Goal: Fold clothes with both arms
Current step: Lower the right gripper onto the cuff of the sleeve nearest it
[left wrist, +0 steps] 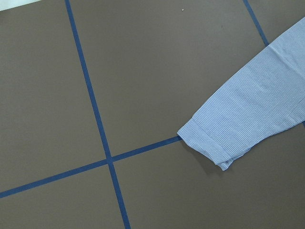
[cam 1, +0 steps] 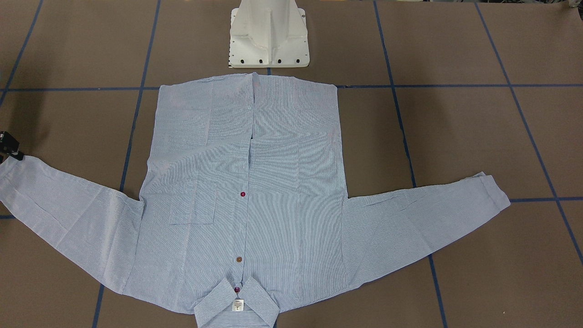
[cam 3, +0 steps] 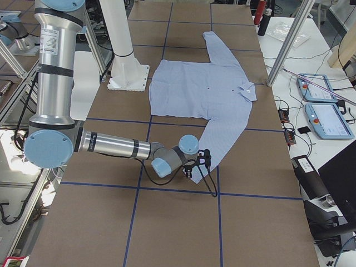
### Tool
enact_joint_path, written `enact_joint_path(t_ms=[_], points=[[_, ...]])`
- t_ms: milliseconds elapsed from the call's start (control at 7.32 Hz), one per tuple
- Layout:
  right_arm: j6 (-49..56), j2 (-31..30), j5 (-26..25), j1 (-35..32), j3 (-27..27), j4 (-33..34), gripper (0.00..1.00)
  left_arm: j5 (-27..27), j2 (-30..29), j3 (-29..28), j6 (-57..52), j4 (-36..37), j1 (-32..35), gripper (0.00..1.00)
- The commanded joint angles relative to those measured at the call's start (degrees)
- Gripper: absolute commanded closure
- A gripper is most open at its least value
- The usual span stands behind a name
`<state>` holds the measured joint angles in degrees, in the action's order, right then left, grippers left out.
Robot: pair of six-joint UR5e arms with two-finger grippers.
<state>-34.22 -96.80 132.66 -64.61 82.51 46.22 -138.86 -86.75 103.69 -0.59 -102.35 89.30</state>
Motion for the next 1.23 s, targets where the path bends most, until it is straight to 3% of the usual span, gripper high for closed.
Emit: enact_joint_path(t_ms=[0, 1094], points=[[0.03, -0.14, -0.38, 0.1, 0.02, 0.79, 0.39, -0.01, 0.0, 0.03, 0.07, 0.04, 0.0, 0.0], [0.2, -0.05, -2.84, 1.32, 0.46, 4.49, 0.34, -0.09, 0.0, 0.03, 0.07, 0.22, 0.09, 0.0]])
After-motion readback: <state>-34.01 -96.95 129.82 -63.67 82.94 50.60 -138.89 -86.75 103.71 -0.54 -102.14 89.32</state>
